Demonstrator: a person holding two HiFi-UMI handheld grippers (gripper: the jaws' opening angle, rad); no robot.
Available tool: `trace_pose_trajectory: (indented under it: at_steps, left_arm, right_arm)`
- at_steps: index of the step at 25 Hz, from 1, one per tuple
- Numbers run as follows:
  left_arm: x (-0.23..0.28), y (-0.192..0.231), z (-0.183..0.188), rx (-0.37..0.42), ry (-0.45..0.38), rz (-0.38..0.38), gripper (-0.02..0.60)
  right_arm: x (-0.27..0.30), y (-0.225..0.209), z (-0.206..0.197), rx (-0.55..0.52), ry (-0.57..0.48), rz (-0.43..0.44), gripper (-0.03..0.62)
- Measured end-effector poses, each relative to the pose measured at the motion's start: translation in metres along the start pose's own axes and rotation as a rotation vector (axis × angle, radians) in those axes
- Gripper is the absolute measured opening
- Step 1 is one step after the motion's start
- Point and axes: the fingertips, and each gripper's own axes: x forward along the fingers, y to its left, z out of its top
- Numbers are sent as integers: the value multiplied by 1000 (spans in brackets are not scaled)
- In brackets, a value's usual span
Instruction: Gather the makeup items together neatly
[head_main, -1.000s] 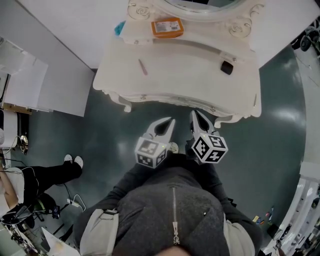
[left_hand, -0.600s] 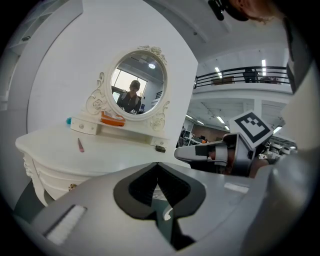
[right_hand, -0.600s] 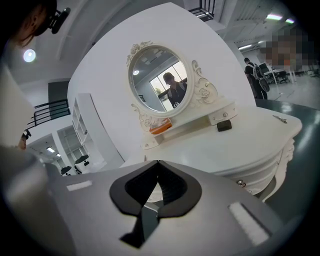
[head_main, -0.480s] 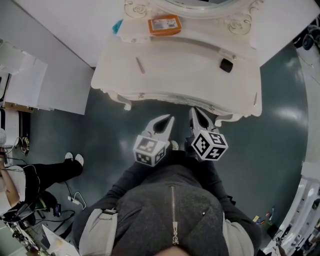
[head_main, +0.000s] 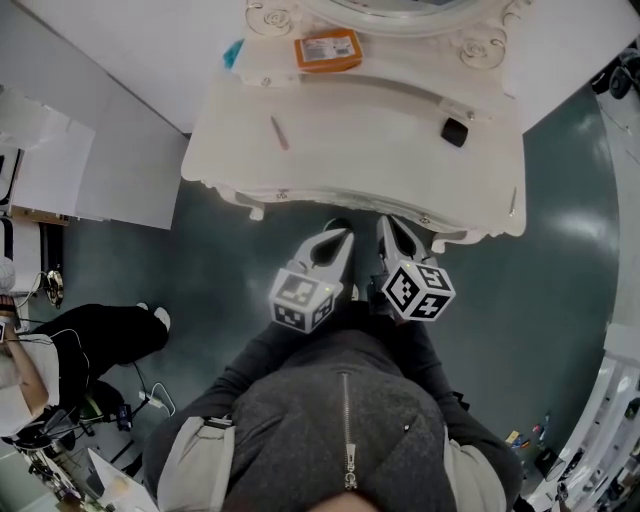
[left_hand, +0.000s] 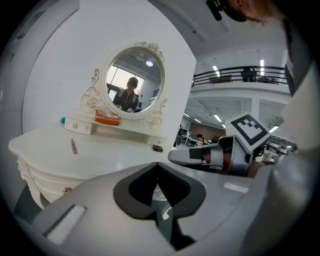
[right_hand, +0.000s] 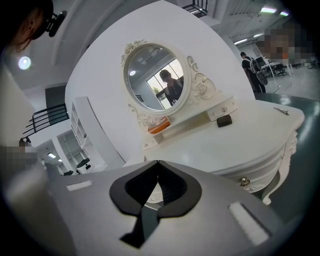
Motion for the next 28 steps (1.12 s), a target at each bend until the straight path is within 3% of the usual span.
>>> trace_pose_trajectory:
  at_steps: [14, 28]
  left_arm:
    - [65, 33, 41, -7, 30, -60, 11]
    - [131, 93, 106, -6, 29, -125, 11]
  right_arm:
    - [59, -19, 52, 38, -18, -20, 3]
    - [133, -24, 125, 36, -70, -78, 3]
